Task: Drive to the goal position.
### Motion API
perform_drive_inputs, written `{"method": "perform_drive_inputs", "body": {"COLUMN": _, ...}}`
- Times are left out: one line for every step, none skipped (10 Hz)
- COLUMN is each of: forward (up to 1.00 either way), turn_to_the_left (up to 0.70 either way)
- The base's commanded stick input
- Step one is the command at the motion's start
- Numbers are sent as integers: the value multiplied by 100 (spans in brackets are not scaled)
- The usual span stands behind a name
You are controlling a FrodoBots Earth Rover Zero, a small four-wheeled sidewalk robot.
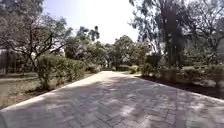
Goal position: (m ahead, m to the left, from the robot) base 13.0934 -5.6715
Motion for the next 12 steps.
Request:
{"method": "perform_drive_inputs", "body": {"forward": 30, "turn_to_the_left": 0}}
{"method": "perform_drive_inputs", "body": {"forward": 30, "turn_to_the_left": 0}}
{"method": "perform_drive_inputs", "body": {"forward": 30, "turn_to_the_left": 0}}
{"method": "perform_drive_inputs", "body": {"forward": 30, "turn_to_the_left": 0}}
{"method": "perform_drive_inputs", "body": {"forward": 30, "turn_to_the_left": 0}}
{"method": "perform_drive_inputs", "body": {"forward": 30, "turn_to_the_left": 0}}
{"method": "perform_drive_inputs", "body": {"forward": 30, "turn_to_the_left": 0}}
{"method": "perform_drive_inputs", "body": {"forward": 30, "turn_to_the_left": 0}}
{"method": "perform_drive_inputs", "body": {"forward": 30, "turn_to_the_left": 0}}
{"method": "perform_drive_inputs", "body": {"forward": 30, "turn_to_the_left": 0}}
{"method": "perform_drive_inputs", "body": {"forward": 30, "turn_to_the_left": 0}}
{"method": "perform_drive_inputs", "body": {"forward": 30, "turn_to_the_left": 0}}
